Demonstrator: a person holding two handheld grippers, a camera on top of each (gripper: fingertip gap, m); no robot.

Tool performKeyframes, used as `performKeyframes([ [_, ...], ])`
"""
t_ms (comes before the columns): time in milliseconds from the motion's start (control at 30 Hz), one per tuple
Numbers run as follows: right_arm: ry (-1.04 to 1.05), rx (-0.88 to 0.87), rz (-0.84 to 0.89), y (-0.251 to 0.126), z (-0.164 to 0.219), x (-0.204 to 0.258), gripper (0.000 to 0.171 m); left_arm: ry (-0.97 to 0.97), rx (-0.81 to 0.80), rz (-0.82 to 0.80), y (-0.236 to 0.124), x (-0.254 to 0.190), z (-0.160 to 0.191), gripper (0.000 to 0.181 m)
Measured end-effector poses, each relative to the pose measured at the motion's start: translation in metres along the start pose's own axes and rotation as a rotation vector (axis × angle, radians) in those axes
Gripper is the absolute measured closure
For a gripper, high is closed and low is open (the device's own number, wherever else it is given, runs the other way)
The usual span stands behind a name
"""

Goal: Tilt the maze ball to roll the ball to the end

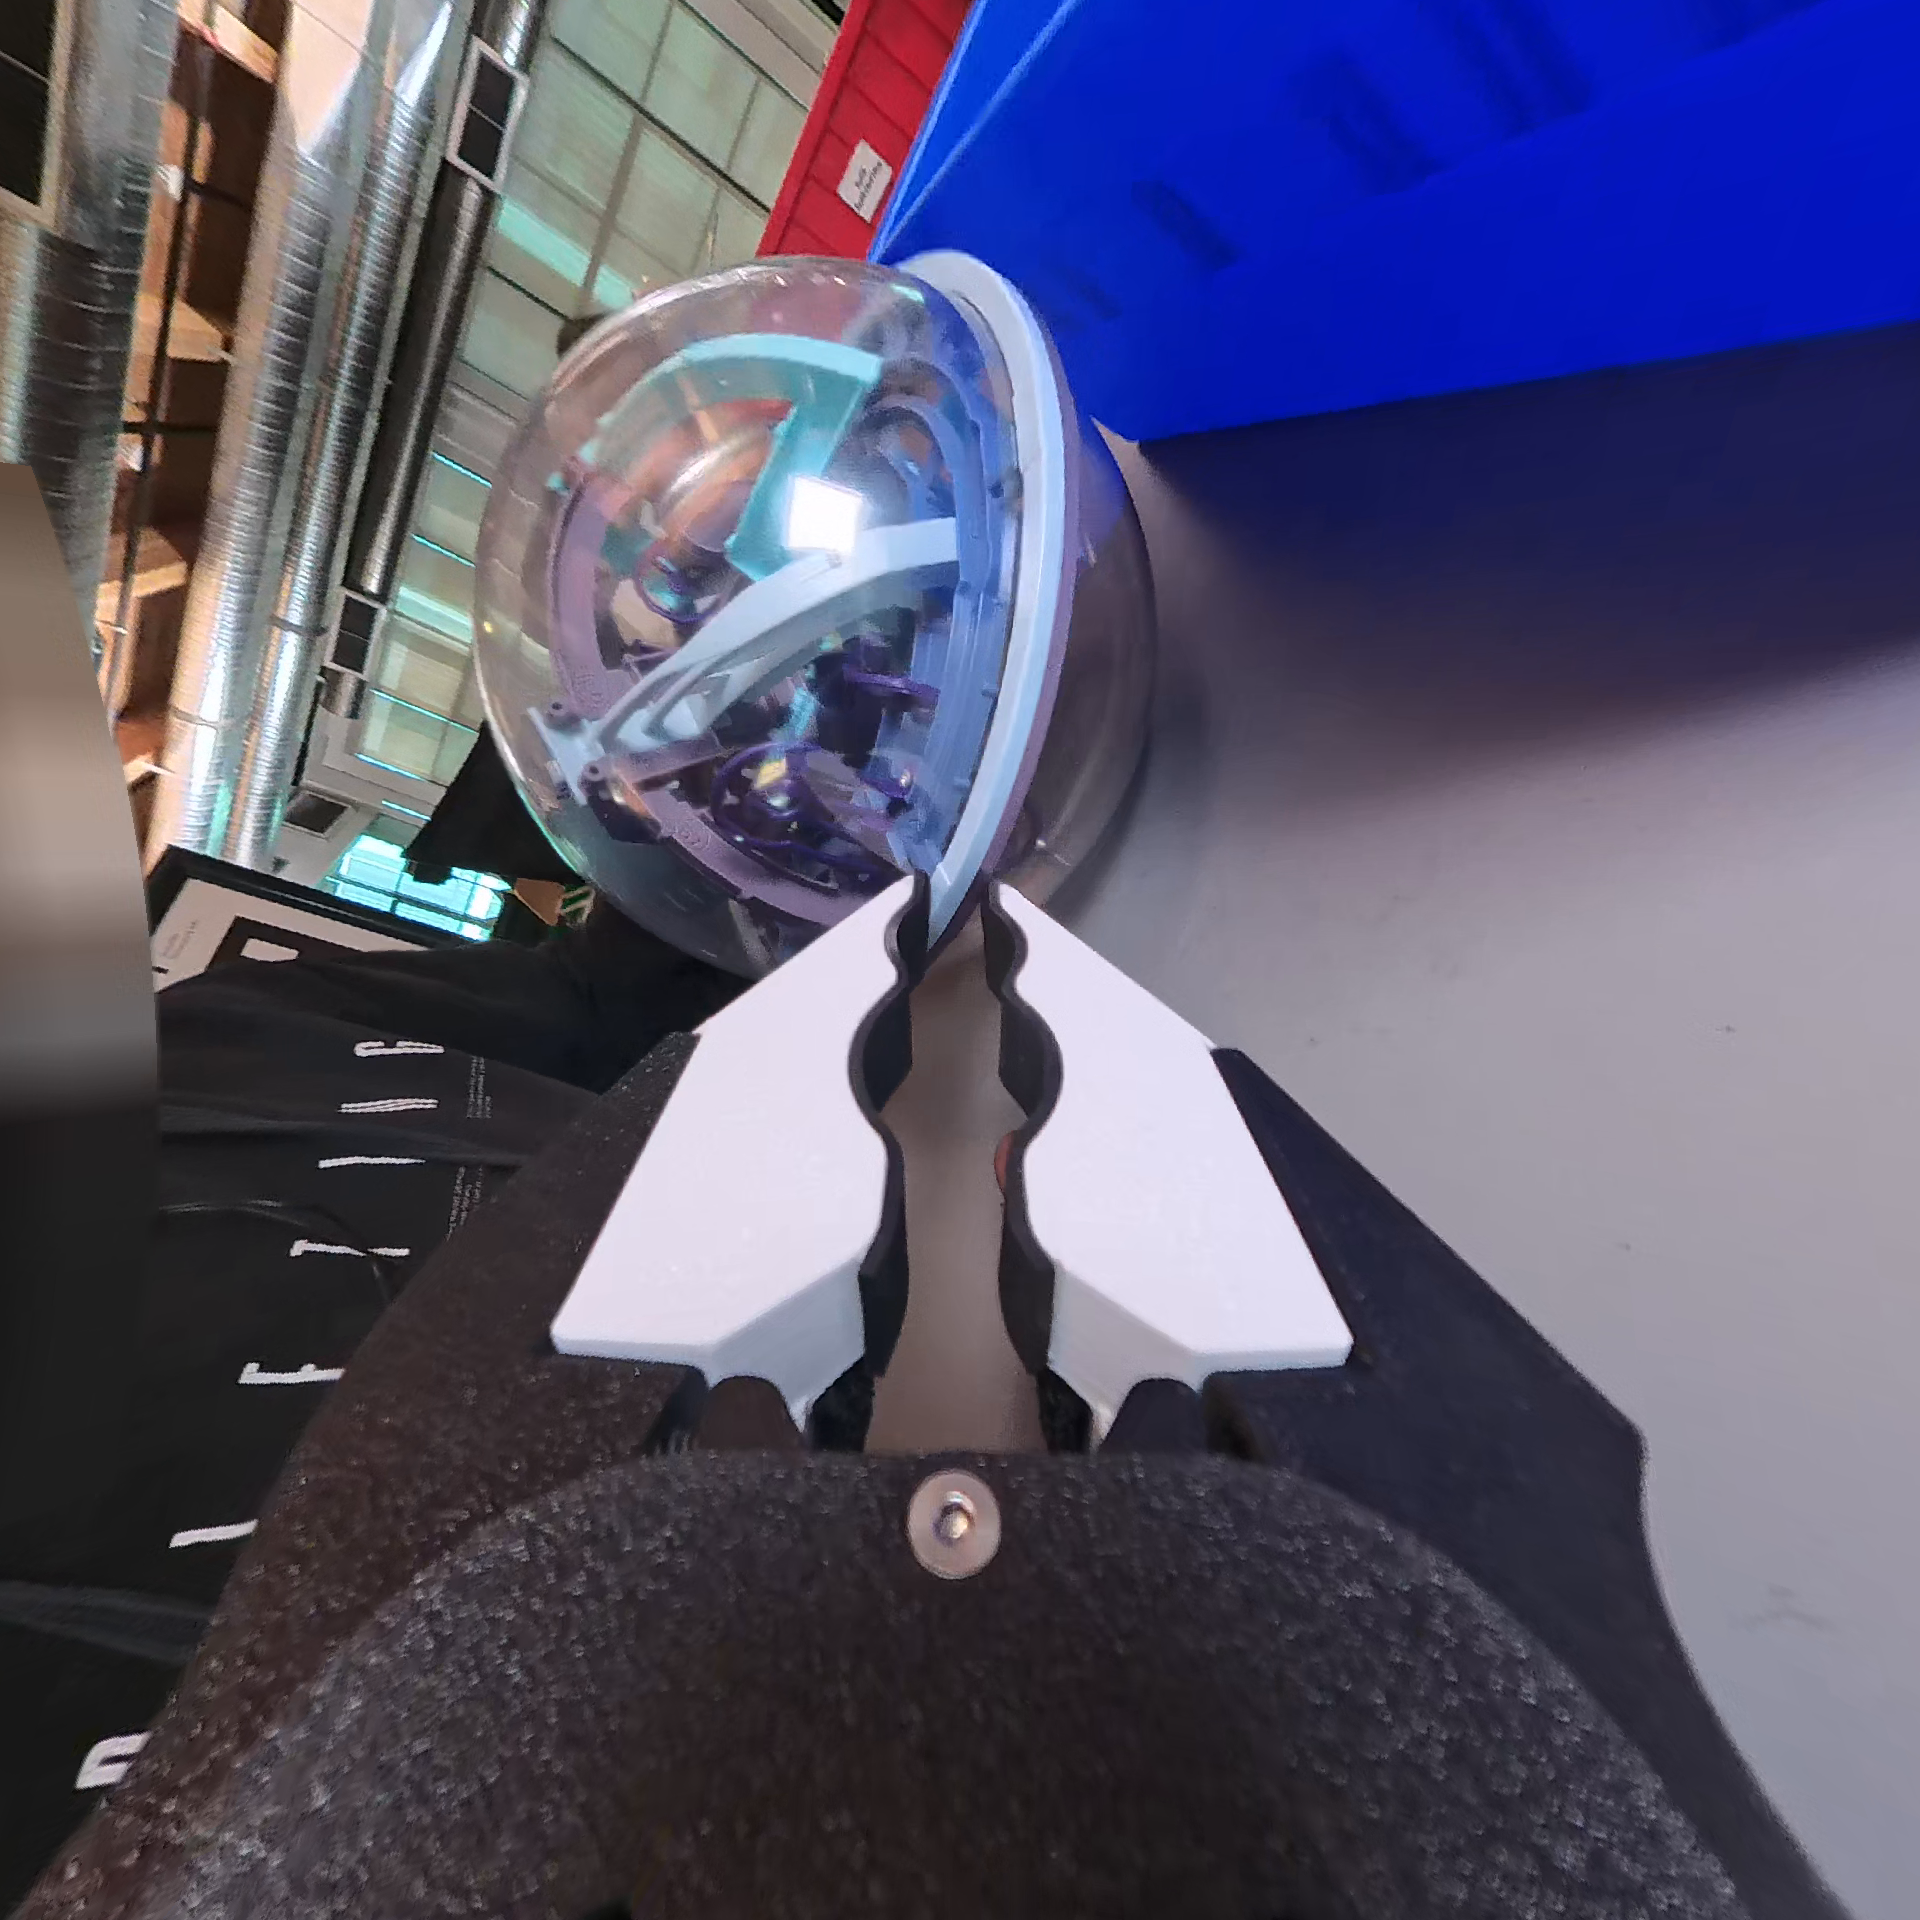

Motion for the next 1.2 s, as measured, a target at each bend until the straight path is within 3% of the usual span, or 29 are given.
performKeyframes([
  [133, -0.019, 0.087, 0.036, 0.009, 0.017, -0.001, 0.167, -0.072, 0.017, 0.055, 0.000, -0.009, 0.015, 0.123],
  [233, -0.108, 0.196, 0.053, 0.019, 0.035, 0.002, 0.167, -0.089, -0.038, 0.075, -0.003, -0.011, 0.005, 0.130],
  [300, -0.160, 0.245, 0.009, 0.024, 0.043, 0.012, 0.164, -0.114, -0.082, 0.091, -0.007, -0.008, -0.003, 0.145],
  [400, -0.273, 0.265, -0.006, 0.021, 0.043, 0.020, 0.150, -0.142, -0.111, 0.098, -0.009, -0.004, -0.008, 0.152],
  [500, -0.360, 0.224, 0.048, 0.009, 0.032, 0.011, 0.141, -0.119, -0.112, 0.089, -0.010, -0.002, -0.009, 0.152],
  [700, -0.319, 0.151, 0.018, 0.012, 0.022, 0.009, 0.158, -0.080, -0.102, 0.083, -0.003, -0.002, -0.008, 0.168],
  [900, -0.399, 0.113, 0.018, 0.011, 0.016, 0.011, 0.159, -0.028, -0.106, 0.069, -0.006, -0.003, -0.004, 0.173],
  [1200, -0.693, -0.048, 0.016, -0.004, -0.044, 0.074, 0.163, 0.299, -0.265, 0.203, -0.027, -0.089, -0.050, 0.174],
])
Point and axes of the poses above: each gripper's, where its closed fingertips meet, y out along the fingers, z out of its underside, x = y × z across the jaws, the point moved 1 cm from there along -y, back along the fingers, and after that the axes turned 7 degrees about -y, right-handed, at the moved point
